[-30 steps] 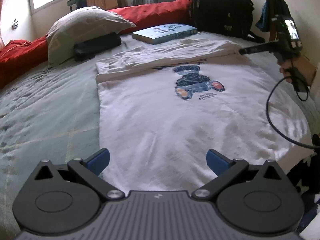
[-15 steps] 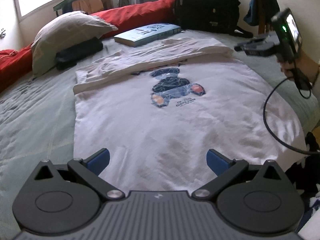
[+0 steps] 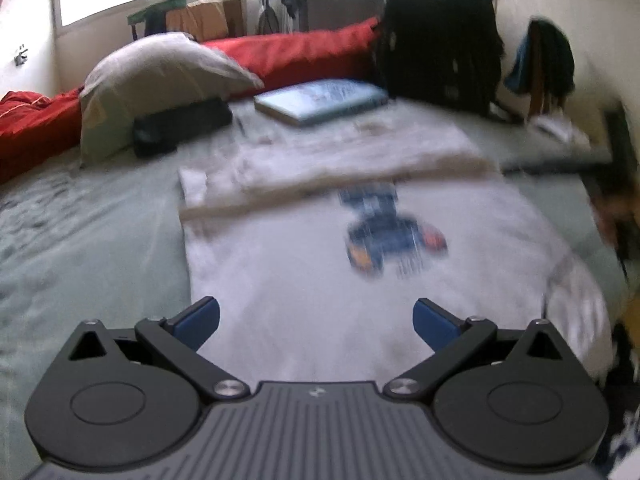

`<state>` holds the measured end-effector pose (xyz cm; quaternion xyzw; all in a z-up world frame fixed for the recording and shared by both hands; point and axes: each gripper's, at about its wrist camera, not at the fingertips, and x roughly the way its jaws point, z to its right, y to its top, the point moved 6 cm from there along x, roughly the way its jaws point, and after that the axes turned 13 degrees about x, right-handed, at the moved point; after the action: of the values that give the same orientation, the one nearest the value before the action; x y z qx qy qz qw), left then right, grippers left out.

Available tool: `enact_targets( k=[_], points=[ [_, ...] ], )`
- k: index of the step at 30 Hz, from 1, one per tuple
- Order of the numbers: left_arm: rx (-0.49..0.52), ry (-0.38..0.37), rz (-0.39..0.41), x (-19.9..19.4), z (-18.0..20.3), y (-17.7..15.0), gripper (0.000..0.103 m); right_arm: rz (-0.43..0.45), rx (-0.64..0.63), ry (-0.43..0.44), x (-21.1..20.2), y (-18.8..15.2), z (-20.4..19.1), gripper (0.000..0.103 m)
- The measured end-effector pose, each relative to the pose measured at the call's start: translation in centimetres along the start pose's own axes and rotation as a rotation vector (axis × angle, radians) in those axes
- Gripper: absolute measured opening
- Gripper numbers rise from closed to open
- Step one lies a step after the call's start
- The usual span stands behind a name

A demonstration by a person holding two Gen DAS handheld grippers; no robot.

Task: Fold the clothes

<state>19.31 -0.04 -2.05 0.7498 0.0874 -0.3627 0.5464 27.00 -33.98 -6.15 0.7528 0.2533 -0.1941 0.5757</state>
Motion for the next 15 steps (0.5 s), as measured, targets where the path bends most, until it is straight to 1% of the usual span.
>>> enact_targets(
  k=[1,2,3,4,5,7,8,9,11,13,14,15],
  points=[
    [-0.027,-0.026,0.028,0.5,-1.0,1.2,0.101,-0.008,0.015,0.036,-0.7,-0.4,-0.6,0.048],
    [-0.055,-0.053,0.044,1.3,-2.0,2.4,0.101,-0.013,0.033,0.076,-1.4,-0.9,-1.4,0.054],
    [-0.084,-0.080,0.057,2.1,-2.9,3.6,0.100,-0.016,0.047,0.117,-1.9,-1.3,-2.2,0.064],
    [-0.107,-0.095,0.059,3.4,-4.0,4.7,0.100,-0.018,0.060,0.158,-2.4,-1.6,-2.9,0.071],
    [-0.130,-0.109,0.060,4.7,-5.1,5.8,0.098,-0.014,0.080,0.196,-2.8,-1.9,-3.7,0.072],
    [-0.185,-0.103,0.041,7.9,-7.7,7.3,0.090,-0.005,0.120,0.262,-3.5,-2.4,-4.9,0.077],
    [-0.234,-0.111,0.018,9.5,-8.9,7.6,0.082,-0.003,0.142,0.277,-3.5,-2.5,-5.1,0.078],
    [-0.292,-0.132,-0.010,11.3,-10.1,7.7,0.079,-0.001,0.164,0.292,-3.5,-2.7,-5.2,0.080],
    [-0.413,-0.152,-0.045,14.3,-12.4,7.1,0.074,0.003,0.207,0.320,-3.5,-3.0,-5.5,0.082],
    [-0.500,-0.177,-0.072,16.6,-13.9,6.2,0.073,-0.012,0.228,0.320,-3.2,-3.4,-5.2,0.082],
    [-0.516,-0.177,-0.072,17.2,-14.4,5.8,0.072,-0.015,0.231,0.309,-3.0,-3.5,-4.9,0.082],
    [-0.516,-0.160,-0.071,17.7,-14.7,5.4,0.072,-0.018,0.233,0.298,-2.8,-3.7,-4.6,0.082]
  ],
)
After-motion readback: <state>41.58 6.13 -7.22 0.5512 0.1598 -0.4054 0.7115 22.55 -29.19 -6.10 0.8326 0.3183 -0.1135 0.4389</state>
